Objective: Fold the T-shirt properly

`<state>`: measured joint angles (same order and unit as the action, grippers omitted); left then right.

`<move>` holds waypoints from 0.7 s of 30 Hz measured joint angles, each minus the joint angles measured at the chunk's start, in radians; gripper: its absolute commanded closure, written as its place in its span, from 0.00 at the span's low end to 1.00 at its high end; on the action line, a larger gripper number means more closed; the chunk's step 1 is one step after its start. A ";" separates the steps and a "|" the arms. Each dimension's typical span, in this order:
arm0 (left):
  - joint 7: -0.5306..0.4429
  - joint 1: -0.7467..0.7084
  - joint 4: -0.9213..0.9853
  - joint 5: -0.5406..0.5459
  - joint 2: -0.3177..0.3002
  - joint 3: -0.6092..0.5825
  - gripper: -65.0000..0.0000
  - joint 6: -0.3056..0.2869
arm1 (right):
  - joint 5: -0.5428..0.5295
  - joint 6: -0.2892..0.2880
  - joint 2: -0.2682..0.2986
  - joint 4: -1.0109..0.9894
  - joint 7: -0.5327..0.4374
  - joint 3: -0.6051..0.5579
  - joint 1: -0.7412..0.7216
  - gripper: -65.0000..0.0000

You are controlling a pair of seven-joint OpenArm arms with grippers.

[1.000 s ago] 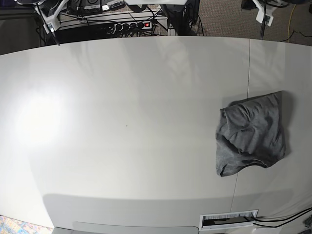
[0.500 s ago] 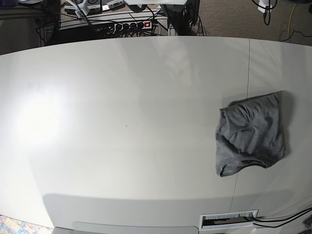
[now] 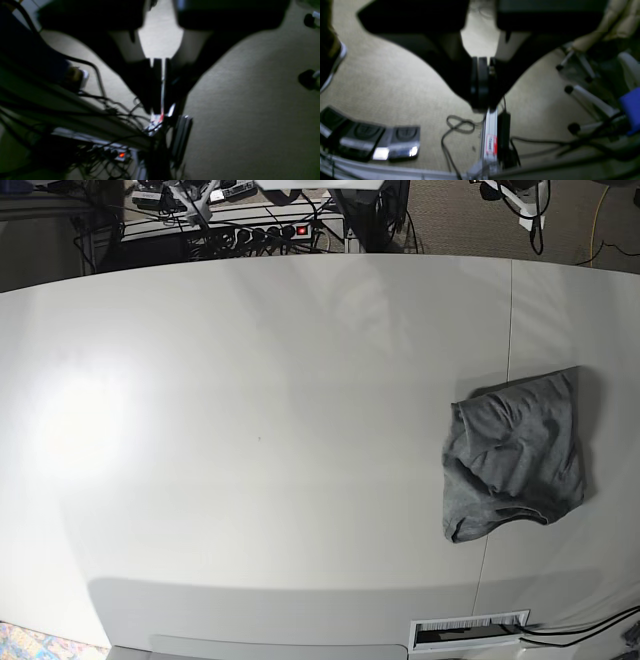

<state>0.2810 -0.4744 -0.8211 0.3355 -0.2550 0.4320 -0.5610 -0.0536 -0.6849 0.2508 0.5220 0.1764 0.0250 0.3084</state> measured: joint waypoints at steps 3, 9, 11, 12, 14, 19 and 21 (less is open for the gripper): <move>-0.040 0.040 0.084 -0.050 0.006 0.000 1.00 0.029 | 0.044 0.167 -0.042 -0.072 -0.041 -0.002 -0.044 1.00; -0.170 0.090 0.244 -0.209 0.047 0.001 1.00 0.077 | 0.105 0.359 -0.093 -0.113 -0.066 -0.005 -0.073 1.00; -0.177 0.112 0.288 -0.245 0.066 0.000 1.00 0.079 | 0.104 0.394 -0.101 -0.113 -0.069 -0.041 -0.074 1.00; -0.182 0.121 0.305 -0.248 0.073 -0.008 1.00 0.079 | 0.103 0.413 -0.105 -0.113 -0.069 -0.068 -0.074 1.00; -0.185 0.135 0.328 -0.262 0.082 -0.062 1.00 0.086 | 0.102 0.515 -0.117 -0.113 -0.069 -0.127 -0.076 1.00; -0.238 0.138 0.333 -0.291 0.125 -0.297 1.00 0.242 | 0.032 0.618 -0.143 -0.113 -0.069 -0.247 -0.078 1.00; -0.238 0.137 0.325 -0.297 0.156 -0.380 1.00 0.301 | -0.008 0.631 -0.157 -0.113 -0.069 -0.269 -0.078 1.00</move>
<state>0.0429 -0.3374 -0.4965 0.0383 -0.0986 0.0521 -0.2600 -0.0612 -0.0540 0.0937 0.4091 0.1078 -0.2443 0.2306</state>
